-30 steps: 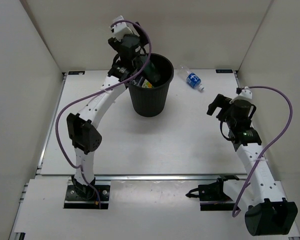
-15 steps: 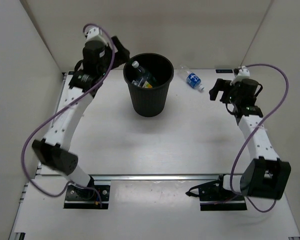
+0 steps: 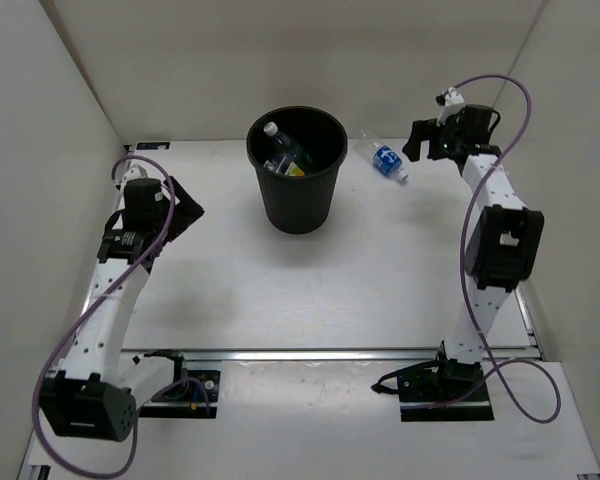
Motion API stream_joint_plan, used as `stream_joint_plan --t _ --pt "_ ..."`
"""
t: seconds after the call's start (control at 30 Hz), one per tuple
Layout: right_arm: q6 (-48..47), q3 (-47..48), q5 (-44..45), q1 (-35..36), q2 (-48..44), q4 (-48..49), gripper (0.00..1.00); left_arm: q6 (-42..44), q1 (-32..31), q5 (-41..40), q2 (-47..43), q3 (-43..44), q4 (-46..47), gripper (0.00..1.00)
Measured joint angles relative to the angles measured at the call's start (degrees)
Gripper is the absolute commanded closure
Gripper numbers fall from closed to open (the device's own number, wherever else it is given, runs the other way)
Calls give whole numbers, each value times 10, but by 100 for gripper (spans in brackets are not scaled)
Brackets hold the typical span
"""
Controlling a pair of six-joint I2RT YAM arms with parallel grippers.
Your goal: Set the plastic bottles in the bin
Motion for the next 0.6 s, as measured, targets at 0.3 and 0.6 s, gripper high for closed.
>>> stream_joint_plan --t 0.3,0.6 --pt "-14 414 -12 11 309 -134 1 -27 44 7 39 -49 -45 1" --pt "-6 501 -47 37 425 -180 1 -30 61 9 97 -43 -54 1"
